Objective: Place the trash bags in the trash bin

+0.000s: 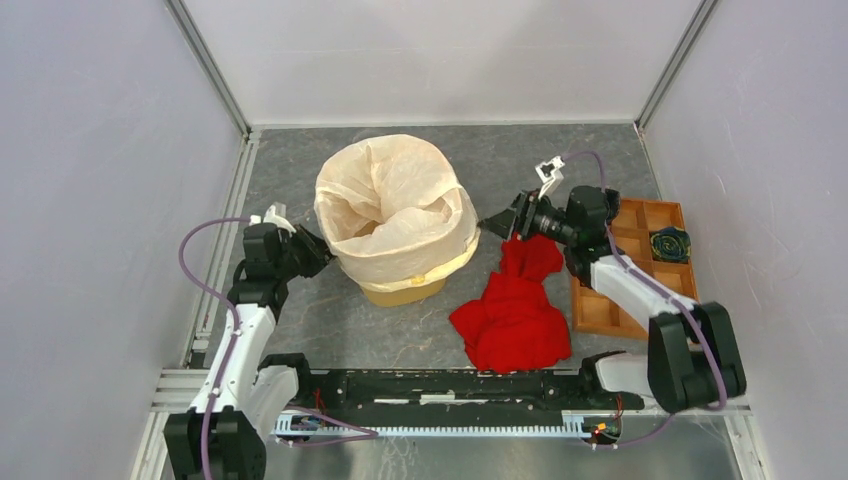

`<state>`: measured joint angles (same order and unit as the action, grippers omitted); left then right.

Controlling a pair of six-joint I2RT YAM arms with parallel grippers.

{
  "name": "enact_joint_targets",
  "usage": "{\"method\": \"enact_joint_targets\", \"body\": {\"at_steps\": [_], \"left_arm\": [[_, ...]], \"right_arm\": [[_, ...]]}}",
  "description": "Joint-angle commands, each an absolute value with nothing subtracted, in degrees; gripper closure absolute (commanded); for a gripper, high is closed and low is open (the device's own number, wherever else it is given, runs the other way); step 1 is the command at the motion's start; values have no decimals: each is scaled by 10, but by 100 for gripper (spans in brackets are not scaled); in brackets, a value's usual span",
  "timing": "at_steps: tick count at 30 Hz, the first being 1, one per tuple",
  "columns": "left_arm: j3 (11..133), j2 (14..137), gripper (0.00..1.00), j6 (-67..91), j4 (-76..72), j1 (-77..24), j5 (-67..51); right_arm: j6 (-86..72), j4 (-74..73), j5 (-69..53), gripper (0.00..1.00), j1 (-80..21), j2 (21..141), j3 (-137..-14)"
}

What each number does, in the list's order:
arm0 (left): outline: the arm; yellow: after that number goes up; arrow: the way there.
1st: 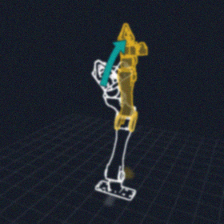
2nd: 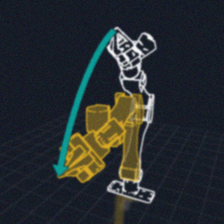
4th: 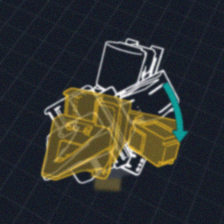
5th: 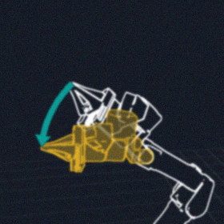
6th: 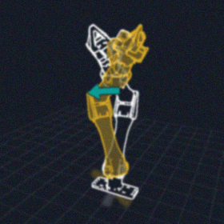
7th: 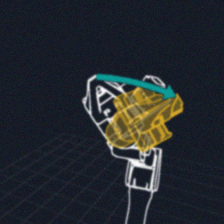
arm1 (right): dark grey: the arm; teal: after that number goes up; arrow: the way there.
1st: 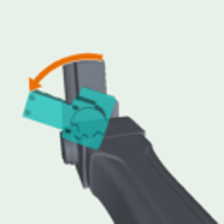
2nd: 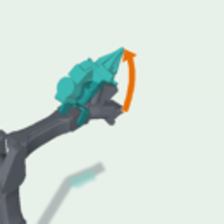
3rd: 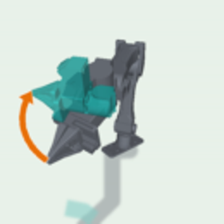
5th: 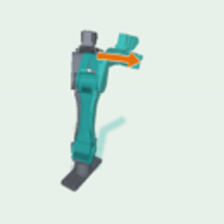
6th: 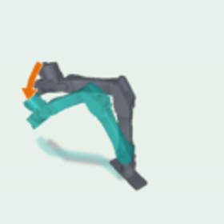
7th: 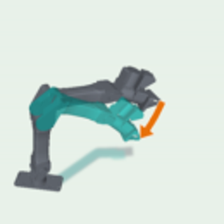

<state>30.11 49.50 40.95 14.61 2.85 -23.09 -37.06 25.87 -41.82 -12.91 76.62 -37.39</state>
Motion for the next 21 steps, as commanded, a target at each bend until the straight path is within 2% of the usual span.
{"method": "enact_joint_targets", "body": {"at_steps": [1,5,12,14,21], "left_arm": [[319,474,77,424,150,27,-244],[318,473,77,431,150,28,-271],[331,435,77,426,184,27,-266],[334,428,77,425,192,27,-264],[342,424,77,411,208,27,-255]], "right_arm": [[-298,154,-438,18,-134,677,-351],[-311,139,-444,8,-137,621,-331],[-312,104,-427,5,-186,583,-334],[-264,33,-376,2,-182,574,-362],[-122,-178,-207,2,-156,561,-446]]}}
